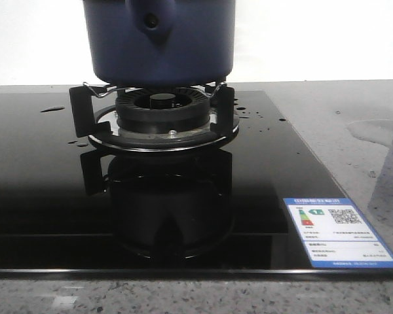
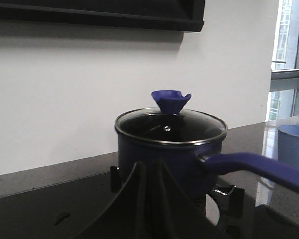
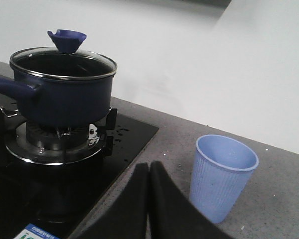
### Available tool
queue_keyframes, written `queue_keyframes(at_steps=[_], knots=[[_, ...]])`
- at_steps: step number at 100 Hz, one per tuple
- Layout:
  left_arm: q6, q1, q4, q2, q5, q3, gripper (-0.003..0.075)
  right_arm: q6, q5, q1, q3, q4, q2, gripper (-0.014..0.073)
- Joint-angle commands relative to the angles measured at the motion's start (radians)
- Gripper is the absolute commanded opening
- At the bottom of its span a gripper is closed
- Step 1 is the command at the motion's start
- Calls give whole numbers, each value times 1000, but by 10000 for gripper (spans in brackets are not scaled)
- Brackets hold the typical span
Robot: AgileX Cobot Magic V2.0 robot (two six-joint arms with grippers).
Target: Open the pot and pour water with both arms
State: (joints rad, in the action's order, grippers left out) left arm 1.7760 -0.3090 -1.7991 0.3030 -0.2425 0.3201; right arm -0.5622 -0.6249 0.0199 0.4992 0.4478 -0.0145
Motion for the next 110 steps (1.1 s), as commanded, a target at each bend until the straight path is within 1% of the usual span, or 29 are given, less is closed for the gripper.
queue_keyframes(at_steps=[1,17,77,88,94,96,99,101,102,103,104,105,106,107,108,109,110], knots=[[-10,2,-64,-64,3,-20,-19,-12,63,1,23,11,-14,-74],[-10,2,-64,-119,-5,-34,-19,-12,65,1,23,11,-14,-74],[-10,2,-64,-119,-8,-34,-19,-12,65,1,21,11,-14,-74],[-4,2,-48,-119,36,-34,-19,-12,65,1,21,11,-14,-74],[-22,2,63,-119,46,-34,-19,-12,65,1,21,11,-14,-74],[-49,2,105,-119,50,-34,-19,-12,65,1,21,11,-14,-74],[-113,2,234,-119,60,-32,-19,-12,65,1,21,11,-14,-74],[-185,2,326,-119,75,-32,-19,-12,65,1,21,11,-14,-74],[-246,2,360,-119,79,-32,-19,-12,65,1,21,11,-14,-74],[-280,2,432,-119,90,-32,-19,-12,65,1,21,11,-14,-74],[-353,2,470,-119,99,-32,-19,-12,65,1,21,11,-14,-74],[-393,2,551,-119,99,-32,-19,-12,65,1,21,11,-14,-74],[-475,2,593,-119,105,-32,-19,-12,65,1,21,11,-14,-74],[-518,2,681,-119,104,-32,-19,-12,65,1,21,11,-14,-74],[-561,2,726,-119,107,-34,-19,-12,65,1,21,11,-14,-74],[-648,2,771,-119,106,-34,-19,-12,65,1,21,11,-14,-74],[-692,2,861,-119,106,-34,-19,-12,65,1,21,11,-14,-74]])
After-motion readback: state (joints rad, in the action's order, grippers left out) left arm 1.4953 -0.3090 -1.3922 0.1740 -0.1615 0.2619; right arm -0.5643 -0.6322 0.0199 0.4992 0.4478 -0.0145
